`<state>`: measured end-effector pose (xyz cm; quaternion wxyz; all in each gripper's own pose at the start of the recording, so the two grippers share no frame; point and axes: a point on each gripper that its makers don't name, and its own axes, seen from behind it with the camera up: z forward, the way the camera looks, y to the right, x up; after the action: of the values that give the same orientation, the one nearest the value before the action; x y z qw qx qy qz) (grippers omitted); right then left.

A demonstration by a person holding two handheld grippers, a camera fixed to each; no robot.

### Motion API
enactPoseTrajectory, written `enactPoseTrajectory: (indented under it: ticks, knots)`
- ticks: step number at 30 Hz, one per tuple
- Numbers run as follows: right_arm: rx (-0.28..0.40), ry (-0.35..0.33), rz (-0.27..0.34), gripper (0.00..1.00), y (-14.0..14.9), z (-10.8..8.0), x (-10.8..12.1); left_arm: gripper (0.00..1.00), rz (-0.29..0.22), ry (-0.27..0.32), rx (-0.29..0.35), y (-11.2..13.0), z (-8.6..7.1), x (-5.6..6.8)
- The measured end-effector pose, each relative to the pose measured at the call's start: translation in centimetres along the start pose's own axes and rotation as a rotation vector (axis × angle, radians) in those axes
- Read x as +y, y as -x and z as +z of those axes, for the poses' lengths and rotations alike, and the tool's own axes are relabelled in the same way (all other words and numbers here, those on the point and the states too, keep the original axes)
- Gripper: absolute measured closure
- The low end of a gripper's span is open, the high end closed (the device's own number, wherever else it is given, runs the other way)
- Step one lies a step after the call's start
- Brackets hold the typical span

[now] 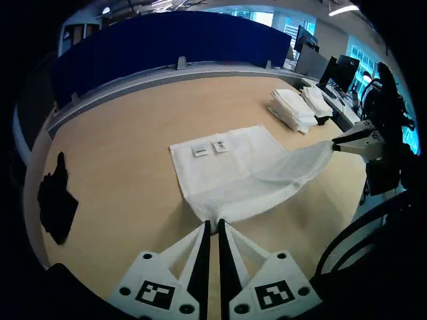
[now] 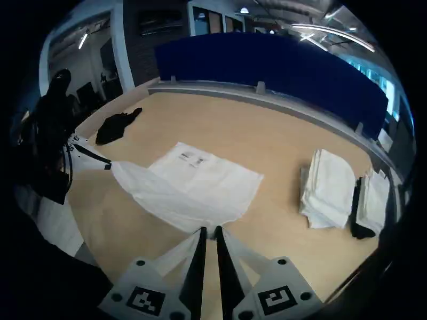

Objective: Fold towel

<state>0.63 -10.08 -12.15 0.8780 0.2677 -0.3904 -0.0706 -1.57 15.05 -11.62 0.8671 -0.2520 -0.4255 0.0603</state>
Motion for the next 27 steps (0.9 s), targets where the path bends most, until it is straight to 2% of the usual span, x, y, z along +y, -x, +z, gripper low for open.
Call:
enactPoseTrajectory:
  ticks: [5,11,17,23,27]
  knots:
    - [-0.002,0.005,0.024,0.87,0.1,-0.3,0.3,0.9,-0.021,0.008,-0.005,0.4,-0.5,0.6]
    - [-0.008,0.012,0.026,0.87,-0.1,0.0,0.7,0.9,-0.028,0.006,-0.011,0.3,0.1,0.7]
    - [-0.016,0.012,0.021,0.87,-0.7,0.7,1.3,0.9,-0.044,-0.001,-0.01,-0.8,1.0,0.0]
    - [-0.019,0.016,0.027,0.87,-1.9,1.9,2.6,0.9,-0.102,0.0,-0.011,-2.7,1.8,-0.8]
    - [-0.026,0.023,0.028,0.87,-2.5,3.1,3.9,0.9,-0.123,0.006,-0.009,-3.9,3.1,-1.4]
